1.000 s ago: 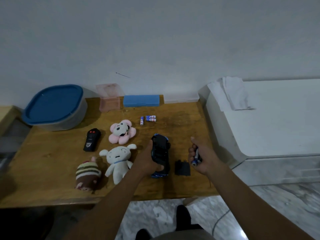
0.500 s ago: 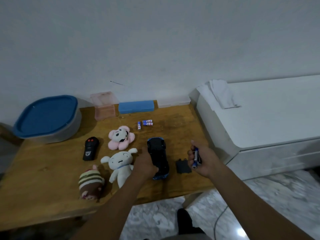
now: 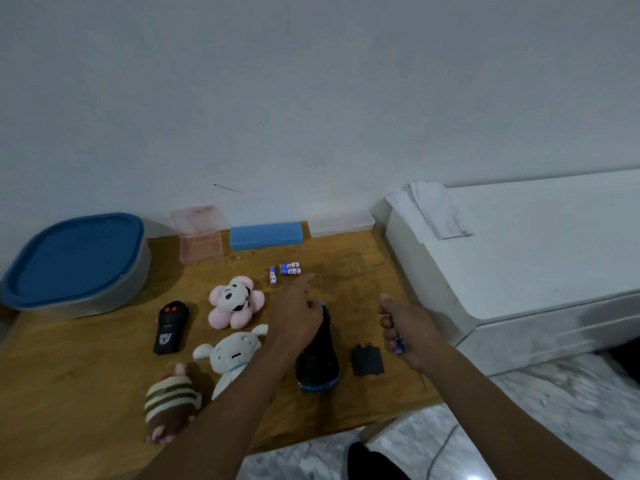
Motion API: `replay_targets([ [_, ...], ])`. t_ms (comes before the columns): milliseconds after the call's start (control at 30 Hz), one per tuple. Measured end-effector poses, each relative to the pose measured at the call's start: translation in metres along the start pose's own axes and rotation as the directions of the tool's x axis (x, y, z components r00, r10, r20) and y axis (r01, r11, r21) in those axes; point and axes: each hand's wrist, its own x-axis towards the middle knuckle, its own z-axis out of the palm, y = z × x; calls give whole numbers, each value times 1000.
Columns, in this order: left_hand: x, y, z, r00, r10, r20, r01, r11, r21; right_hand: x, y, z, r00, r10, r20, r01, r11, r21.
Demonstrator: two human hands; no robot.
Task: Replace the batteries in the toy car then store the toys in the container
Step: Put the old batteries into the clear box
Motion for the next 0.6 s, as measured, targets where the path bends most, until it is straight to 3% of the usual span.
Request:
replay_targets([
  [200, 51, 9, 15, 1000, 5, 7, -5, 1000, 22, 51, -34, -12, 989, -149, 4, 146, 961, -233],
  [400, 106, 38, 38, 996, -92, 9, 92, 995, 23, 115, -72, -28, 994, -104, 41, 112, 929, -353],
  [600, 146, 41, 54, 990, -135, 35, 131, 988, 83, 168, -102, -29, 996, -21, 86, 43, 965, -257],
])
